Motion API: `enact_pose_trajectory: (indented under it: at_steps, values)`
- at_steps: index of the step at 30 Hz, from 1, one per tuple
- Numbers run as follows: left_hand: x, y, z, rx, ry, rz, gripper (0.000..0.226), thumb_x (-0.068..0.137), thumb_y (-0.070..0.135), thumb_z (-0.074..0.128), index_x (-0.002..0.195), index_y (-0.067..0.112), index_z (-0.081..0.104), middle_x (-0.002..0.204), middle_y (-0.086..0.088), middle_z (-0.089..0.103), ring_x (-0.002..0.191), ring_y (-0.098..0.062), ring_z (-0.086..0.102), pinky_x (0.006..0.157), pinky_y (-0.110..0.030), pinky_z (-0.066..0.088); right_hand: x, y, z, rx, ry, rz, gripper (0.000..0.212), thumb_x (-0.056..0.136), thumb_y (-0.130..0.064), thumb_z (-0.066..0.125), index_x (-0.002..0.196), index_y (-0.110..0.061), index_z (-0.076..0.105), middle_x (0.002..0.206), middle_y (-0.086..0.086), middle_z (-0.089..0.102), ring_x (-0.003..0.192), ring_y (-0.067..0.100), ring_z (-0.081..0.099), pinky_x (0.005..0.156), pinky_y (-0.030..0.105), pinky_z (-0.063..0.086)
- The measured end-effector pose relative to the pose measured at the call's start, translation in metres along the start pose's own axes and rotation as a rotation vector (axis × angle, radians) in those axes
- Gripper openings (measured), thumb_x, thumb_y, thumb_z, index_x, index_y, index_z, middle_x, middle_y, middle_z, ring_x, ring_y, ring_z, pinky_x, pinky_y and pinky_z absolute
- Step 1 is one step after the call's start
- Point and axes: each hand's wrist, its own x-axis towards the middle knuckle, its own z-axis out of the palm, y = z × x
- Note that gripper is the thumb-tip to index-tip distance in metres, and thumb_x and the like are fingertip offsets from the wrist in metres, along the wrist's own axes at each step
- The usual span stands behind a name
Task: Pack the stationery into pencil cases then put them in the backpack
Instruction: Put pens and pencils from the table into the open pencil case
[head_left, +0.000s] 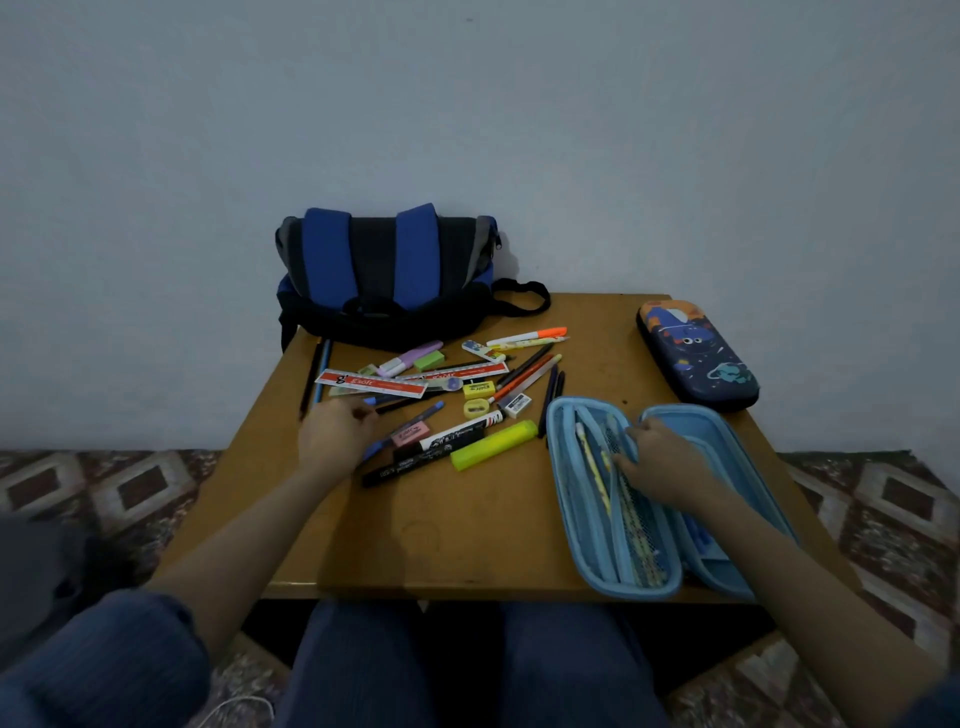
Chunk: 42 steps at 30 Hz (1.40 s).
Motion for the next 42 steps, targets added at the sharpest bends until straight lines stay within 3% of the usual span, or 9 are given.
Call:
enact_pose_trajectory:
  at_steps: [5, 11, 17, 24, 28, 31, 35, 39, 42]
  values:
    - [0.010, -0.015, -0.003, -0.001, 0.003, -0.049, 0.020, 0.092, 0.019, 0.056, 0.105, 0.010, 0.067, 0.092, -0.008, 0.066, 0.069, -0.017, 0.056, 0.047, -0.021, 0.039, -0.001, -0.002, 0.001, -0.042, 0.009, 0.009, 0.042, 0.096, -0.035, 0.044, 0.127, -0.007, 0.047, 0.137, 0.012, 0.038, 0.112, 0.027, 0.053, 0.089, 0.035, 0.045]
    - [0.015, -0.014, 0.012, -0.022, 0.008, -0.014, 0.022, 0.091, 0.012, 0.052, 0.109, 0.007, 0.065, 0.087, -0.008, 0.061, 0.061, -0.016, 0.052, 0.045, -0.024, 0.035, 0.001, -0.004, 0.000, -0.059, -0.005, 0.010, 0.038, 0.095, -0.035, 0.046, 0.122, -0.008, 0.048, 0.129, 0.012, 0.042, 0.103, 0.026, 0.056, 0.082, 0.032, 0.045]
    - [0.024, -0.013, 0.018, 0.175, -0.040, 0.193, 0.032, 0.091, 0.017, 0.055, 0.122, 0.014, 0.060, 0.117, -0.009, 0.063, 0.099, -0.024, 0.060, 0.066, -0.028, 0.045, 0.003, -0.001, 0.002, -0.072, 0.002, 0.013, 0.041, 0.094, -0.036, 0.047, 0.123, -0.007, 0.048, 0.128, 0.012, 0.042, 0.102, 0.025, 0.056, 0.079, 0.031, 0.045]
    - [0.028, -0.020, 0.027, 0.254, -0.041, 0.272, 0.024, 0.090, 0.016, 0.057, 0.111, 0.007, 0.065, 0.117, -0.013, 0.060, 0.106, -0.028, 0.054, 0.075, -0.036, 0.047, 0.002, -0.003, 0.002, -0.060, -0.008, 0.023, 0.047, 0.096, -0.035, 0.046, 0.132, -0.005, 0.041, 0.137, 0.013, 0.036, 0.111, 0.028, 0.053, 0.089, 0.035, 0.046]
    - [0.024, -0.020, 0.023, 0.275, -0.066, 0.256, 0.034, 0.088, 0.015, 0.061, 0.120, 0.004, 0.057, 0.125, -0.015, 0.053, 0.115, -0.029, 0.047, 0.087, -0.038, 0.044, 0.002, -0.002, 0.004, -0.049, -0.002, 0.020, 0.044, 0.095, -0.034, 0.046, 0.129, -0.007, 0.043, 0.132, 0.014, 0.039, 0.107, 0.028, 0.055, 0.087, 0.036, 0.047]
    - [0.019, -0.025, 0.019, 0.189, -0.059, 0.206, 0.038, 0.085, 0.018, 0.065, 0.119, 0.004, 0.055, 0.124, -0.015, 0.050, 0.112, -0.029, 0.049, 0.086, -0.037, 0.045, 0.001, -0.002, 0.004, -0.049, 0.009, 0.012, 0.038, 0.094, -0.034, 0.047, 0.123, -0.008, 0.047, 0.126, 0.013, 0.043, 0.101, 0.027, 0.056, 0.082, 0.035, 0.048]
    - [0.009, -0.017, 0.008, -0.101, 0.084, 0.110, 0.016, 0.091, 0.007, 0.053, 0.104, 0.000, 0.058, 0.110, -0.017, 0.058, 0.096, -0.029, 0.056, 0.073, -0.032, 0.043, 0.001, -0.003, 0.002, -0.033, 0.015, 0.021, 0.035, 0.095, -0.033, 0.046, 0.119, -0.008, 0.049, 0.124, 0.012, 0.044, 0.101, 0.027, 0.056, 0.082, 0.035, 0.047]
    - [0.002, 0.003, -0.016, -0.451, 0.194, -0.048, 0.014, 0.092, 0.013, 0.054, 0.100, 0.003, 0.061, 0.095, -0.005, 0.059, 0.090, -0.020, 0.056, 0.075, -0.028, 0.043, -0.001, -0.005, 0.002, 0.005, 0.028, 0.049, 0.051, 0.096, -0.043, 0.043, 0.132, -0.007, 0.043, 0.134, 0.013, 0.042, 0.113, 0.027, 0.053, 0.089, 0.035, 0.045]
    - [-0.002, 0.018, -0.031, -0.593, 0.281, 0.009, 0.009, 0.091, 0.019, 0.058, 0.090, 0.010, 0.061, 0.086, -0.002, 0.060, 0.086, -0.019, 0.057, 0.070, -0.022, 0.042, -0.003, -0.013, -0.001, 0.117, 0.071, 0.090, 0.057, 0.090, -0.055, 0.047, 0.123, -0.009, 0.047, 0.122, 0.012, 0.051, 0.104, 0.025, 0.056, 0.079, 0.032, 0.045]
